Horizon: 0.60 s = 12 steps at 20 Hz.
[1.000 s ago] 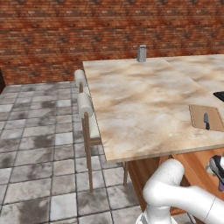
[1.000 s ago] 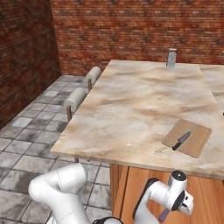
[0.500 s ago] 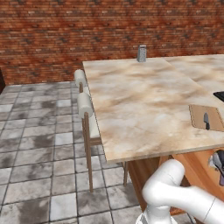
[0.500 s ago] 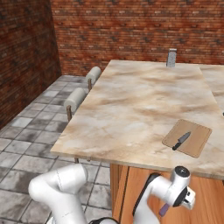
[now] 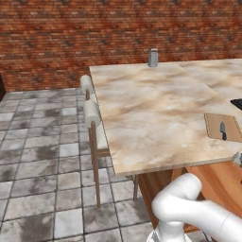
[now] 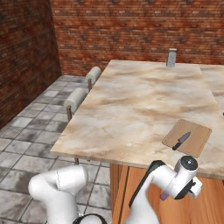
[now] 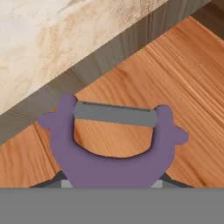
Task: Open the drawer on the right and place the cutting tools on the cutting board.
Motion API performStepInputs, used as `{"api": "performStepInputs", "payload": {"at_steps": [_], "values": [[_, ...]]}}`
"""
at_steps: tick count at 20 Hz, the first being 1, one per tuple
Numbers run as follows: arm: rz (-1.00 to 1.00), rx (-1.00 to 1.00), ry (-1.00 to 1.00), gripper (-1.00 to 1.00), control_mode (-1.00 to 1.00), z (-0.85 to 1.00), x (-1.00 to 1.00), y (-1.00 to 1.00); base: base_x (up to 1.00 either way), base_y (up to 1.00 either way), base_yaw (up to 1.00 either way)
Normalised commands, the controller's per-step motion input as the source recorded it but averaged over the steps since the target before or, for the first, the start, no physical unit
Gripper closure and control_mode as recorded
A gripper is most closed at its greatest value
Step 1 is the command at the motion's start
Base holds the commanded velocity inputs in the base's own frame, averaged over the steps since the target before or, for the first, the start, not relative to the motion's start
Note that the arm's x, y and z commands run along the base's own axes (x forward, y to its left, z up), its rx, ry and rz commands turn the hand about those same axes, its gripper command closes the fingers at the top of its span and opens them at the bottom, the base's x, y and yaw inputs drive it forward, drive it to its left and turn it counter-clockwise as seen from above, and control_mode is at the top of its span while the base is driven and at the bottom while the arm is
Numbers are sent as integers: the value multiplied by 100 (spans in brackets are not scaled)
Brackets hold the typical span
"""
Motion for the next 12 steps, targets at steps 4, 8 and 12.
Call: {"api": "performStepInputs", "payload": {"at_steps": [4,8,12], "values": [[-9,-1,-12,100,-100,96,19,0,0,0,0],[-5,-3,-9,100,-100,65,42,3,0,0,0],[-2,-4,-2,100,-100,45,46,9,0,0,0]]}}
